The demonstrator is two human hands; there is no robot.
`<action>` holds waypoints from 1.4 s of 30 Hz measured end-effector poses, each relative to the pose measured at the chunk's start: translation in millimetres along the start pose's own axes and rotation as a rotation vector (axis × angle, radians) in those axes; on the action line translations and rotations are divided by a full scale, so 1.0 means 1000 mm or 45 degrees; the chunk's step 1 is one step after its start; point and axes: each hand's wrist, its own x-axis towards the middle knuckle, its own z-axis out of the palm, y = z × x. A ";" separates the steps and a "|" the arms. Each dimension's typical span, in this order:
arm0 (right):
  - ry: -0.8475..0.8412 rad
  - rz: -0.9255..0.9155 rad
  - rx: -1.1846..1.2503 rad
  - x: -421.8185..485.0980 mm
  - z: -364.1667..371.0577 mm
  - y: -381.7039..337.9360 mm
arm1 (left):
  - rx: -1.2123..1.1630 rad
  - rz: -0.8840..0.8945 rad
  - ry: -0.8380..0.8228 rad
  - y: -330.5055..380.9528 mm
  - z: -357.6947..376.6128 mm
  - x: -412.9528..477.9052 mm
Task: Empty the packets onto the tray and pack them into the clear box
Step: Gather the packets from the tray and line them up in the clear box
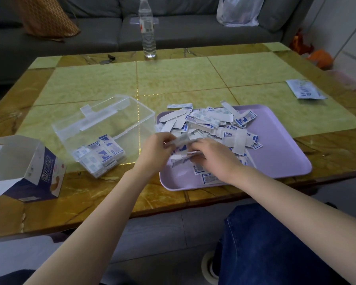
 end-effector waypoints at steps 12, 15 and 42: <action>-0.106 0.151 -0.229 0.014 0.013 -0.007 | 0.072 0.048 -0.304 0.002 0.010 -0.018; -0.132 0.117 -0.380 0.014 0.017 -0.006 | 0.103 0.042 -0.243 -0.004 0.012 -0.021; -0.003 0.464 -0.069 0.020 0.001 0.004 | -0.090 -0.160 -0.105 -0.001 -0.027 -0.006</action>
